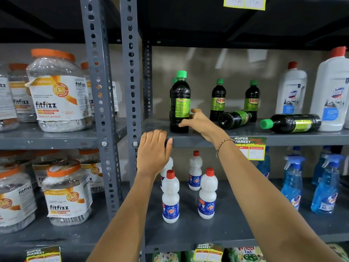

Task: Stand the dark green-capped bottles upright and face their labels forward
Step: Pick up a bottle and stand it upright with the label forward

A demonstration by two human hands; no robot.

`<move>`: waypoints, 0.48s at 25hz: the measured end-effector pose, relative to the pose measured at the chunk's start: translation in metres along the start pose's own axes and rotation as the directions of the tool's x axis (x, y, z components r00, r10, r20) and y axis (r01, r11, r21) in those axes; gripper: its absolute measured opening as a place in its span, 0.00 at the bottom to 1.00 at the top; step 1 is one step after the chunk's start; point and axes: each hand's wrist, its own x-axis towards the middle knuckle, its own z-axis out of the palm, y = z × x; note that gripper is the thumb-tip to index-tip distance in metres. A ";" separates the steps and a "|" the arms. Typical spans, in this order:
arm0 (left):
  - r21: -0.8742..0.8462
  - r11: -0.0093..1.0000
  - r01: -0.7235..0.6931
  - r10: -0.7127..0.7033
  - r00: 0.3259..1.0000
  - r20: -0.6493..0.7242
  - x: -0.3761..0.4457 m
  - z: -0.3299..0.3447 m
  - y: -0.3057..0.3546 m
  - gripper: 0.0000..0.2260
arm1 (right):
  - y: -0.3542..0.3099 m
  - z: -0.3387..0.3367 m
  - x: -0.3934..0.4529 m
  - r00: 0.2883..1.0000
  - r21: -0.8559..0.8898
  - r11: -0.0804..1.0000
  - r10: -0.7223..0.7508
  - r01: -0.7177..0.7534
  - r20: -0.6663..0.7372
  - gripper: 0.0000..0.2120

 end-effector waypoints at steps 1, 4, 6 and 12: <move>0.000 1.000 0.001 -0.001 1.000 -0.001 0.000 0.000 0.000 0.15 | 0.002 0.000 0.001 1.000 -0.012 1.000 -0.005 0.005 0.008 0.41; -0.001 1.000 0.005 -0.005 1.000 0.000 0.000 0.000 0.001 0.16 | 0.006 0.001 0.003 1.000 -0.041 0.999 -0.019 0.019 0.016 0.38; 0.004 1.000 0.012 -0.012 1.000 0.000 0.000 0.000 0.002 0.16 | 0.005 0.003 0.001 0.999 -0.064 0.997 -0.033 0.032 -0.022 0.42; 0.002 1.000 0.019 -0.019 1.000 0.009 0.000 -0.002 0.002 0.17 | 0.004 0.001 0.001 0.999 -0.085 0.996 -0.039 0.037 -0.026 0.39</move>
